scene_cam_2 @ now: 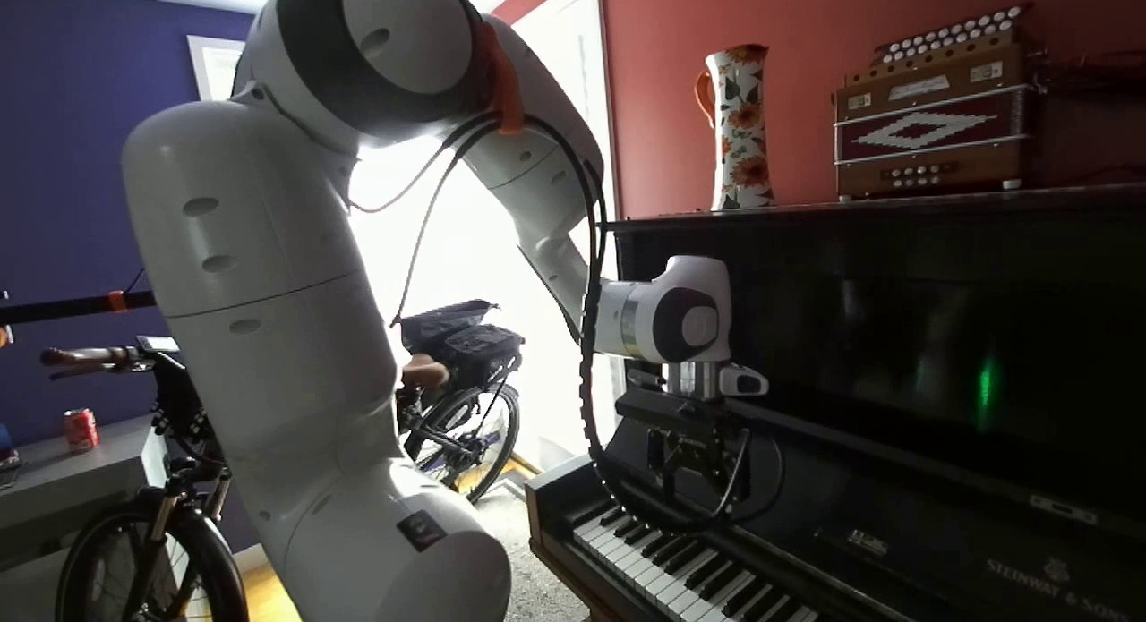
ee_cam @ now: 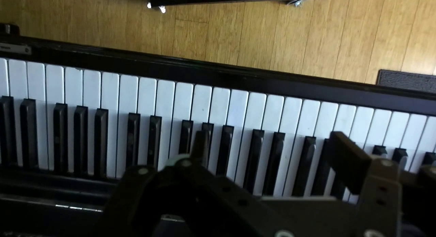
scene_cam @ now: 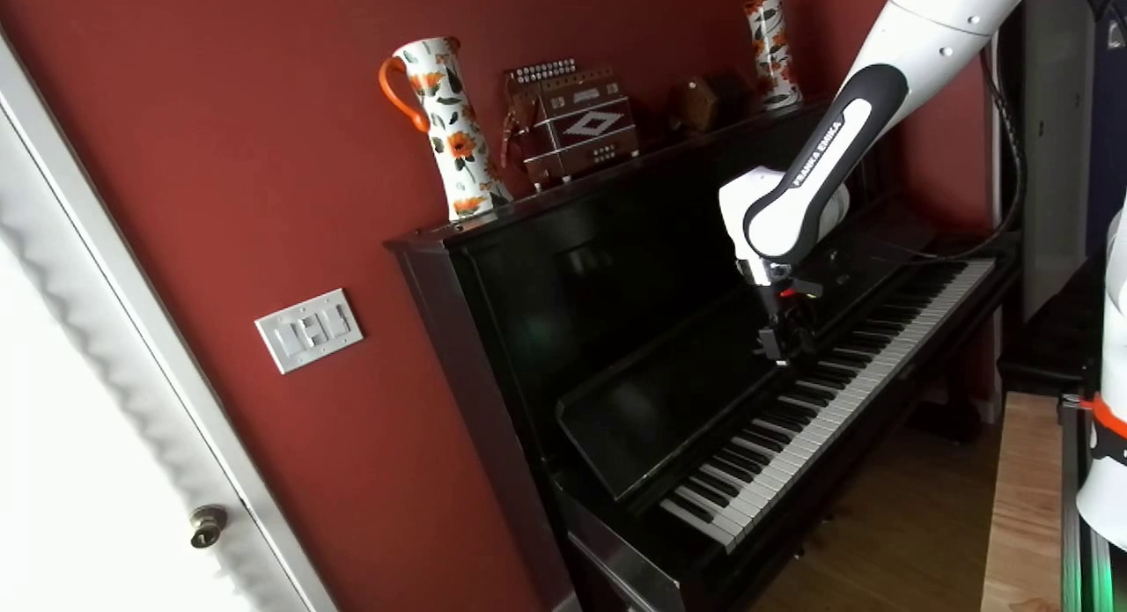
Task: Press one piano key
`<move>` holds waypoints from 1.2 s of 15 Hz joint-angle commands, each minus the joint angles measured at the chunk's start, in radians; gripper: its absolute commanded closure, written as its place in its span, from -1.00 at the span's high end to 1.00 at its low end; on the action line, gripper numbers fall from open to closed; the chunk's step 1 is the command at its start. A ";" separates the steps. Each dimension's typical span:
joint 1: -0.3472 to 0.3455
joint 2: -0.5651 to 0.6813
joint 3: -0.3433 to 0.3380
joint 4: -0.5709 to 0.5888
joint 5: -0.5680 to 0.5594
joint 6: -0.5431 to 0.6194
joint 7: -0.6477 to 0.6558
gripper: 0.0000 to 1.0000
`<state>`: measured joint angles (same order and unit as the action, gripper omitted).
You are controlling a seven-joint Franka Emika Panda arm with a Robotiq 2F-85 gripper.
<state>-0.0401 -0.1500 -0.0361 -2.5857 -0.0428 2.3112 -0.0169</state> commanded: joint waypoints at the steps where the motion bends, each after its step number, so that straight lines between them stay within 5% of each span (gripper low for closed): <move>1: -0.013 0.043 -0.030 -0.057 0.013 0.106 -0.089 0.16; 9: -0.030 0.166 -0.058 -0.093 0.058 0.263 -0.197 -1.00; 18: -0.036 0.169 -0.050 -0.082 0.040 0.250 -0.181 -0.98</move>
<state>-0.0713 0.0193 -0.0910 -2.6682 -0.0021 2.5634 -0.1985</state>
